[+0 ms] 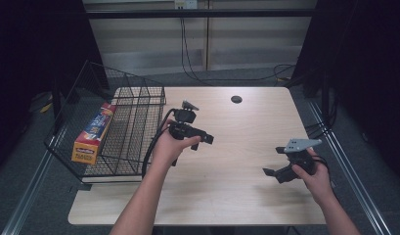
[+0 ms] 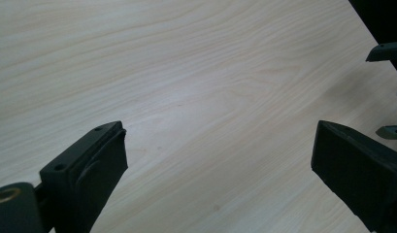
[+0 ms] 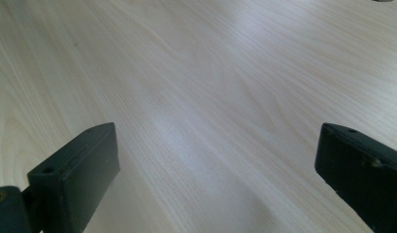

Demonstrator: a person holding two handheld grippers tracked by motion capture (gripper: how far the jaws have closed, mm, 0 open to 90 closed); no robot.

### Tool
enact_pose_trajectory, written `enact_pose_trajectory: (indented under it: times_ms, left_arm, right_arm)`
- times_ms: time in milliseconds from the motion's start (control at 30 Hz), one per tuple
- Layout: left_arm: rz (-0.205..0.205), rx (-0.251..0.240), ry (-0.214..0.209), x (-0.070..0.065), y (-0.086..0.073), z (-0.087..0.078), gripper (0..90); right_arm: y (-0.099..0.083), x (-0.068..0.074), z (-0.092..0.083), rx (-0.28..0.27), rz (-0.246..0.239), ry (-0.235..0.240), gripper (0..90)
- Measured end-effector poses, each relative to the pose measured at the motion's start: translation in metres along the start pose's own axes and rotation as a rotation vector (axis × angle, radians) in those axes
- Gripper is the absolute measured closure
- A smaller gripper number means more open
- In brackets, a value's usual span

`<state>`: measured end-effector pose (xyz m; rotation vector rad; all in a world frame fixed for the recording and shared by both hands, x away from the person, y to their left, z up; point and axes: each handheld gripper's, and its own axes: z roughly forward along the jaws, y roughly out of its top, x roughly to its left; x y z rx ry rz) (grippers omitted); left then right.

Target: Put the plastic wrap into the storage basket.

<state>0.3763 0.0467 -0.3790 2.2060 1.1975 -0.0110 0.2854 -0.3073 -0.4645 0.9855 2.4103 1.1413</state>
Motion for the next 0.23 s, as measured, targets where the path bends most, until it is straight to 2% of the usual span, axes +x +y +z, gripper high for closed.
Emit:
enact_pose_trajectory:
  times_ms: [233]
  left_arm:
    - [0.01,0.008,-0.007,-0.0035,-0.0108,0.0107,5.5]
  right_arm:
    - [-0.0002,0.0003,0.002,0.009,-0.007,-0.002,1.8]
